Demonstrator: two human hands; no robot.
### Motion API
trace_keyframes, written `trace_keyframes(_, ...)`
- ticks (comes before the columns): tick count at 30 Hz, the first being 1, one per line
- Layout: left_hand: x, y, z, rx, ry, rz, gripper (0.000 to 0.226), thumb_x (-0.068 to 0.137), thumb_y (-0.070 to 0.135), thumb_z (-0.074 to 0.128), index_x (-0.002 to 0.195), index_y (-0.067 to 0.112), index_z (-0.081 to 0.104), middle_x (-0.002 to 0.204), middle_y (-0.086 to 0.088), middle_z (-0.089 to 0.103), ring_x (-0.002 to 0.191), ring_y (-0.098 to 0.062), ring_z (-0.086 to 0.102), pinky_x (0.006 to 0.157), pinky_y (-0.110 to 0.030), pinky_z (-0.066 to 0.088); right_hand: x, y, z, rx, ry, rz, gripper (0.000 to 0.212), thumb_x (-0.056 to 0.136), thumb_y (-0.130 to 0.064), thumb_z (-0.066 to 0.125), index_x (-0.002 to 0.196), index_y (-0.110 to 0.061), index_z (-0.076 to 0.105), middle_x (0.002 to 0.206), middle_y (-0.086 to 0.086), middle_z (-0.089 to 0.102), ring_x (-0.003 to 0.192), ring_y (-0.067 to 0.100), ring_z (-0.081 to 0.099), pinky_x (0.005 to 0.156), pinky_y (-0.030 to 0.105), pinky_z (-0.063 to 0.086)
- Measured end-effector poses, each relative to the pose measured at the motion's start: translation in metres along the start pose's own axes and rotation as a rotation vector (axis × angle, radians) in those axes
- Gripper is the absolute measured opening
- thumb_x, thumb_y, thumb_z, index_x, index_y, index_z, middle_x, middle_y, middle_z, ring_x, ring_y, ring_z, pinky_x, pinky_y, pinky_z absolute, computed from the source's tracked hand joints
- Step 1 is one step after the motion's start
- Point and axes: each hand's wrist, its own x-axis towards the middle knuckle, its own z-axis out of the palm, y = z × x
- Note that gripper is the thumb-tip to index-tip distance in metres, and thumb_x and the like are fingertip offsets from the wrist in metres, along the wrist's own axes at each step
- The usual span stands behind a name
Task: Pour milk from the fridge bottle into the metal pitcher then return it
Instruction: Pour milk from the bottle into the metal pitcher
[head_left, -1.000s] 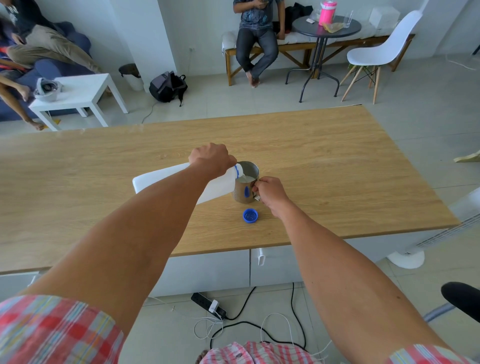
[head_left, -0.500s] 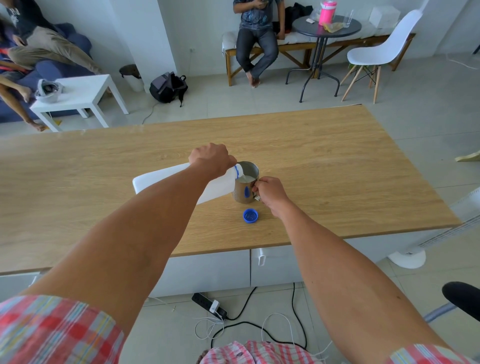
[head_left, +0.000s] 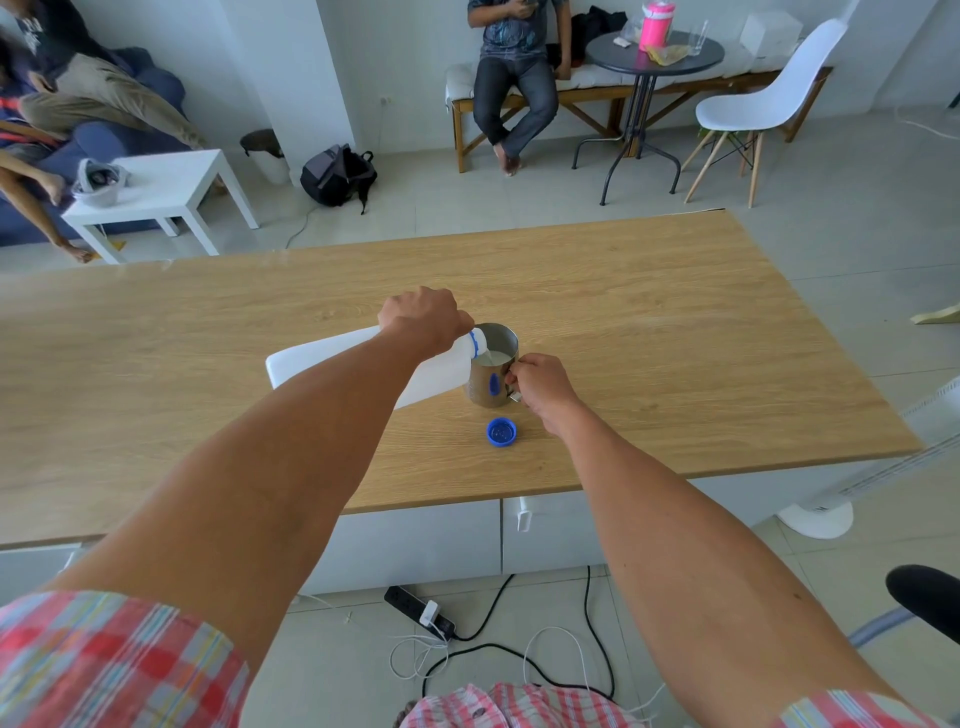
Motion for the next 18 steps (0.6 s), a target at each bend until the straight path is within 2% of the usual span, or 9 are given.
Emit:
trace_keyframes(9, 0.0002, 0.0015, 0.0003, 0.015, -0.002, 0.001, 0.034, 0.1, 0.038, 0.041, 0.077, 0.015, 0.051, 0.077, -0.005, 0.053, 0.079, -0.028, 0.057, 0.066, -0.035, 0.041, -0.0006, -0.0001, 0.0003, 0.005, -0.007, 0.001, 0.025, 0.095, 0.0, 0.043, 0.085, -0.004, 0.066, 0.077, 0.008, 0.058, 0.069, 0.017, 0.047, 0.055, 0.026, 0.035)
trace_keyframes(18, -0.0004, 0.0017, -0.0011, 0.006, -0.005, -0.006, 0.037, 0.1, 0.039, 0.041, 0.073, 0.016, 0.049, 0.077, -0.005, 0.054, 0.074, -0.026, 0.056, 0.064, -0.035, 0.04, 0.0005, 0.0002, 0.0013, -0.006, 0.0, 0.004, 0.024, 0.093, 0.0, 0.044, 0.086, -0.005, 0.066, 0.08, 0.011, 0.057, 0.073, 0.021, 0.047, 0.056, 0.027, 0.035)
